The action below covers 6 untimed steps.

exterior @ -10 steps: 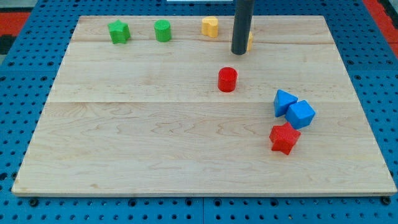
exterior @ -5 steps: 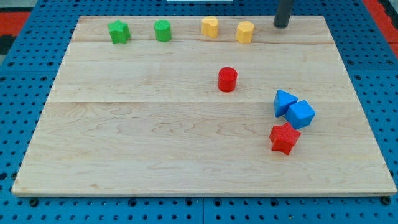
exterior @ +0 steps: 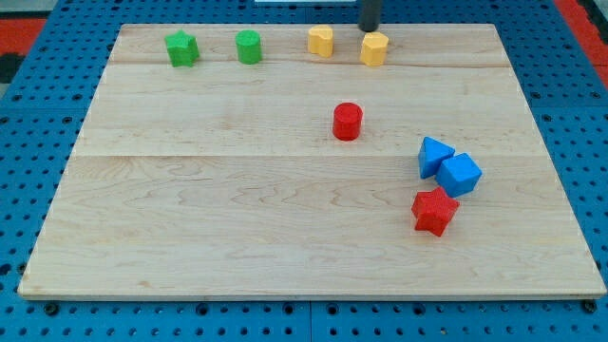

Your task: Slide the yellow heart parallel to the green circle

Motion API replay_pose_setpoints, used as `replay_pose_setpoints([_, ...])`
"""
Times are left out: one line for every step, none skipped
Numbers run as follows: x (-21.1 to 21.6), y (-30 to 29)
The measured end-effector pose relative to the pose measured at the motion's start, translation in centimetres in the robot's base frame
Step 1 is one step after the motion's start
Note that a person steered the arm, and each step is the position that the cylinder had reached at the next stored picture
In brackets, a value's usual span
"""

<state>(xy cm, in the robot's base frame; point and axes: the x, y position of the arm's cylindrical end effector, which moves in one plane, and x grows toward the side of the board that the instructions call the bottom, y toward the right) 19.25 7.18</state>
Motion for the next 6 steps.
replay_pose_setpoints([0.1,-2.3])
replay_pose_setpoints([0.1,-2.4])
replay_pose_setpoints([0.1,-2.4])
replay_pose_setpoints([0.1,-2.9])
replay_pose_setpoints([0.3,-4.1])
replay_pose_setpoints([0.8,-4.1])
